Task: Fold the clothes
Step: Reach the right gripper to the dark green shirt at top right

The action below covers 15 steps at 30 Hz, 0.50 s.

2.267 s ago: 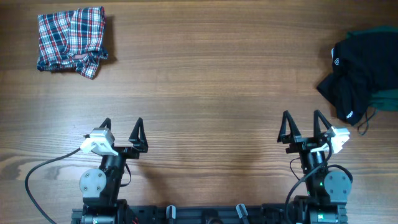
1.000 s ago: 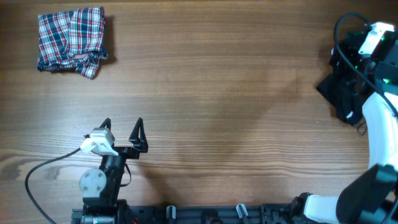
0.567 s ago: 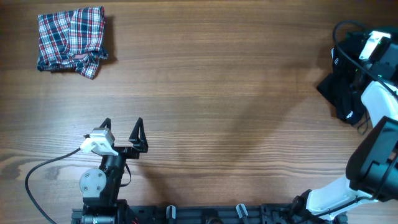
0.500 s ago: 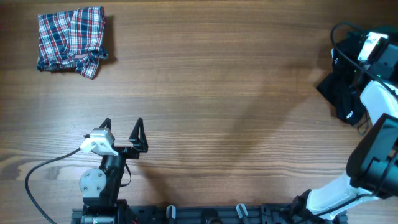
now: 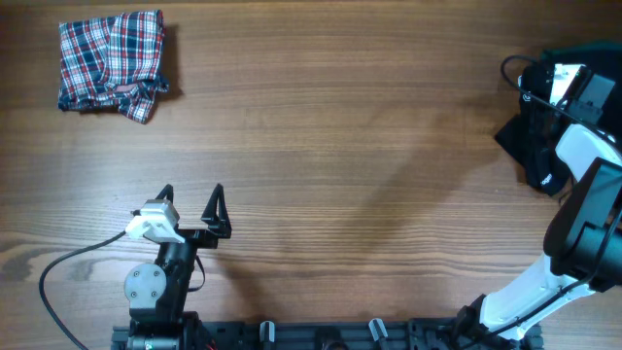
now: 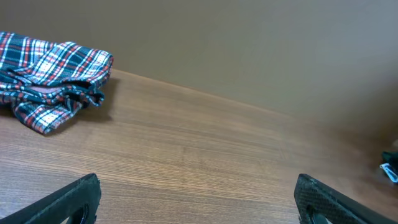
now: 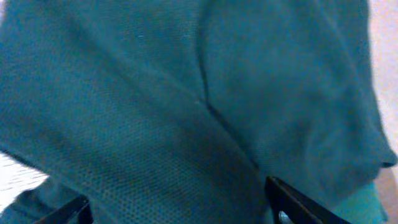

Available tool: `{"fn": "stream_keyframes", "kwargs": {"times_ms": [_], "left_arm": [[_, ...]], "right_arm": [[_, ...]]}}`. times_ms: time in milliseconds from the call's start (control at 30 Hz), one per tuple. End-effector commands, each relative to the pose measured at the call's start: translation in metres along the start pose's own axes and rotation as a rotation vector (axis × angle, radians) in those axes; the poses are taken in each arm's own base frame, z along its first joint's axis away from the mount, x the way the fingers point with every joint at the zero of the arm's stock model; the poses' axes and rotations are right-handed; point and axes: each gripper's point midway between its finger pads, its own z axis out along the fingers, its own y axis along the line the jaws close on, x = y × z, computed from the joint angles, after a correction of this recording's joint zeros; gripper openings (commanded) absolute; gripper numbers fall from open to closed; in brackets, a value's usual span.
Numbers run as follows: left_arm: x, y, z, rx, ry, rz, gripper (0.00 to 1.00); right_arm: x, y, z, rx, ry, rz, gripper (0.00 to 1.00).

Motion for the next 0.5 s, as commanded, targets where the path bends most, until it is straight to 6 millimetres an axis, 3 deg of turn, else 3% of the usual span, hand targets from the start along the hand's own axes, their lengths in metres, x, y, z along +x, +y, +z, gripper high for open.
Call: {"fn": "stream_keyframes", "kwargs": {"times_ms": [0, 167, 200, 300, 400, 467], "left_arm": [[0.003, 0.002, 0.000, -0.011, 0.005, 0.023, 1.00], [0.003, 0.002, 0.000, -0.010, 0.005, 0.023, 1.00], [0.003, 0.002, 0.000, -0.011, 0.005, 0.023, 1.00], [0.003, 0.002, 0.000, -0.011, 0.005, 0.023, 1.00], [0.003, 0.002, 0.000, -0.011, 0.005, 0.023, 1.00], [0.003, 0.002, 0.000, -0.011, 0.005, 0.023, 1.00]], "right_arm": [[-0.004, -0.012, 0.001, 0.058, 0.006, 0.005, 0.72], [-0.019, -0.007, -0.010, 0.043, -0.037, 0.012, 0.63], [-0.021, -0.004, -0.011, 0.031, -0.043, 0.011, 0.60], [-0.020, 0.004, -0.011, -0.014, -0.043, 0.011, 0.36], [-0.022, 0.003, -0.013, -0.014, -0.049, 0.039, 0.36], [-0.027, -0.001, -0.020, -0.008, -0.065, 0.058, 0.24]]}}
